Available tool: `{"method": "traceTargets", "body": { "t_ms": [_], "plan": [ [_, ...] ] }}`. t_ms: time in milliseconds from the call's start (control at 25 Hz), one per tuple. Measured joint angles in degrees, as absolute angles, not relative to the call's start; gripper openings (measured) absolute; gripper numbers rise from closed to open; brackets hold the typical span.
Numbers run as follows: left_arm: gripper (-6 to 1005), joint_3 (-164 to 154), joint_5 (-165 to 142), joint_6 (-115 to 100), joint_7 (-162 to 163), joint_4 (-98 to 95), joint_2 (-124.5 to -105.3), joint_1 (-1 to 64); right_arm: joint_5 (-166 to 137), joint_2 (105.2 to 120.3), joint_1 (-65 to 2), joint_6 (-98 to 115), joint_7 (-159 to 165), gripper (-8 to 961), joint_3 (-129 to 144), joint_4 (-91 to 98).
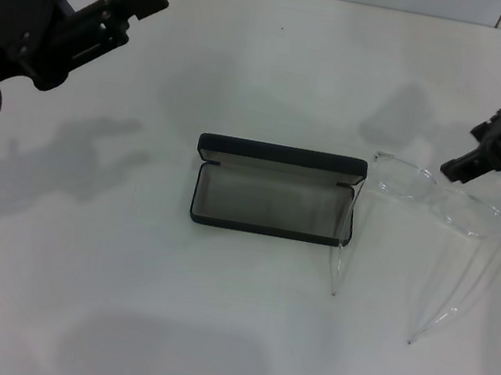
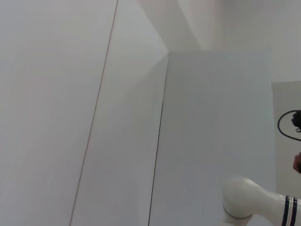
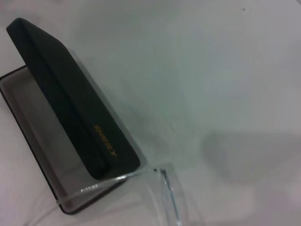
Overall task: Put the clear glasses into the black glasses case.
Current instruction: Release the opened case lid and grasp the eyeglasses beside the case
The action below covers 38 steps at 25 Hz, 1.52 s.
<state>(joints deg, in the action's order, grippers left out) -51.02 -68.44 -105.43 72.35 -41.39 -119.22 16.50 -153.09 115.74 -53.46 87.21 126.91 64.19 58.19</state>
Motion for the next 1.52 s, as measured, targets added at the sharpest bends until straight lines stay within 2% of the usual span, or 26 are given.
{"method": "traceTargets", "body": {
  "t_ms": [400, 840, 1160, 1360, 1520],
  "plan": [
    [484, -50.97, -68.69, -104.99, 70.35, -36.59, -118.81, 18.01, -149.97, 115.89, -56.05, 82.62, 125.96, 688, 66.79, 48.13],
    [475, -51.25, -68.89, -104.55, 68.59, -34.79, -118.60, 18.11, -149.91, 115.79, -55.96, 79.41, 125.98, 605, 67.50, 44.50],
    [469, -51.14, -69.80, -104.45, 68.56, -34.64, -118.85, 18.10, -150.21, 115.52, -55.34, 78.64, 126.01, 384, 67.18, 43.97],
    [465, -51.20, -70.81, -103.73, 68.56, -34.54, -118.99, 18.11, -150.20, 115.45, -55.56, 78.42, 126.08, 156, 67.25, 42.84],
    [462, -51.15, -71.76, -103.63, 68.55, -34.39, -119.19, 18.10, -150.07, 115.45, -55.11, 78.33, 125.77, 115, 67.43, 43.27]
  ]
}}
